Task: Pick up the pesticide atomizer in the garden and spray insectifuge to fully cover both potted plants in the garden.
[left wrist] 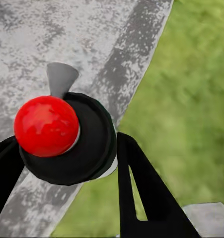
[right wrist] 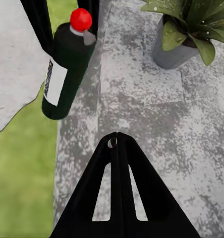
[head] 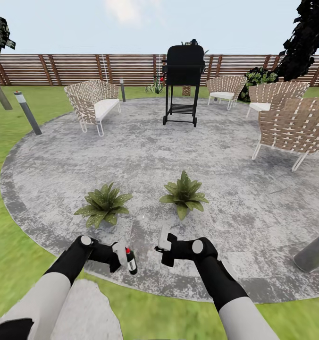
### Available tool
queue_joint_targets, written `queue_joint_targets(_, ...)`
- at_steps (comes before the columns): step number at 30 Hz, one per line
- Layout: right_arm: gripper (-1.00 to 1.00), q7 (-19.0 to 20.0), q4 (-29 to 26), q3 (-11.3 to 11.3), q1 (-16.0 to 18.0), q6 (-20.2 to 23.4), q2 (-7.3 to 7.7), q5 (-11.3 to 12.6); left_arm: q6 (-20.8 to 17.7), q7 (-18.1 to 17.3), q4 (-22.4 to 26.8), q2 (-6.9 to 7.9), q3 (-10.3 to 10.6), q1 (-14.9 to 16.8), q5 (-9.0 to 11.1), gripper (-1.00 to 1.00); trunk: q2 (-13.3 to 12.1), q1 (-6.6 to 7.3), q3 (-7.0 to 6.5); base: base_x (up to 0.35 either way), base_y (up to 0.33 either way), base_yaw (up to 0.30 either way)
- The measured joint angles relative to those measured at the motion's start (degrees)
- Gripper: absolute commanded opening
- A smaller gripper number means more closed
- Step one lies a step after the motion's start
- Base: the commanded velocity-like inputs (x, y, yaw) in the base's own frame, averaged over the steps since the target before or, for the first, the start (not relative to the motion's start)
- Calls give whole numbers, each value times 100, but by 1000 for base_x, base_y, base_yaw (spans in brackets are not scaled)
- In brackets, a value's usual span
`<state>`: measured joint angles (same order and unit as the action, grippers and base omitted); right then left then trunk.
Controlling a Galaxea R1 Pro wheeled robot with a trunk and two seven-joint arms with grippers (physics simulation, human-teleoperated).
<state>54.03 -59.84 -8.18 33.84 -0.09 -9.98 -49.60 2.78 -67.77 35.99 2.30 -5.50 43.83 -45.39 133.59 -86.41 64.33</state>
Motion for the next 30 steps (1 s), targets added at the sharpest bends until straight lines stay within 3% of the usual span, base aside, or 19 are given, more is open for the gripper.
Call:
queue_joint_targets(3,-100,-2,53,13,-3,0,0,-13,6,-2,15,330,-3,-361,-195,-100,0,0,1,0,0,0)
queue_joint_targets(4,100,-6,99,21,-3,-3,0,-15,7,-1,28,415,-6,-486,-220,-100,0,0,1,0,0,0)
queue_joint_targets(7,100,-23,295,59,-3,-12,0,-20,10,41,28,808,-25,-957,-271,-100,0,0,1,0,0,0)
queue_joint_targets(10,100,-21,423,248,-3,-18,1,-17,-5,86,18,1044,-88,-1261,-219,-100,0,0,0,0,0,0)
queue_joint_targets(12,100,-29,775,833,-3,-20,2,-24,-12,327,10,1100,-277,-1463,-179,-100,0,0,1,0,0,0)
queue_joint_targets(14,100,-89,1092,1576,-4,-25,8,-32,-13,779,3,1076,-641,-1658,-140,-100,0,0,0,0,0,0)
queue_joint_targets(15,100,-206,1308,2052,-5,-31,33,-34,-11,1080,-28,1055,-894,-1733,-124,-100,0,0,0,0,0,0)
queue_joint_targets(16,100,-346,1461,2380,-5,-37,123,-34,-8,1271,-112,1039,-1071,-1769,-112,-100,0,0,0,0,0,0)
queue_joint_targets(18,100,-1099,1986,3186,-5,-77,413,-34,13,1831,-678,990,-1600,-1817,63,-100,0,-1,1,0,0,0)
queue_joint_targets(20,100,-2120,2663,3583,-5,-244,692,-12,271,2499,-1180,974,-1907,-1828,419,-100,0,0,1,0,0,0)
queue_joint_targets(23,100,-3899,3845,3742,-5,-619,1004,-3,817,3534,-1966,967,-1996,-1831,960,-100,0,0,1,0,0,0)
queue_joint_targets(24,100,-4694,4367,3803,-8,-821,1091,25,900,3975,-2256,962,-2001,-1831,1130,-100,0,-1,2,0,0,0)
queue_joint_targets(25,100,-5229,4715,3864,-16,-1007,1135,94,942,4274,-2425,958,-2007,-1832,1235,-100,0,0,1,0,0,0)
queue_joint_targets(26,100,-6014,5179,3964,-49,-1386,1192,259,1029,4717,-2605,934,-2014,-1831,1345,-100,0,0,2,0,0,0)
queue_joint_targets(28,100,-6939,5594,4032,-171,-1941,1243,575,1169,5355,-2745,860,-2027,-1835,1519,-100,0,0,1,0,0,0)
queue_joint_targets(30,100,-7277,5734,4044,-257,-2190,1251,909,1231,5854,-2858,781,-2024,-1837,1669,-100,0,0,1,0,0,0)
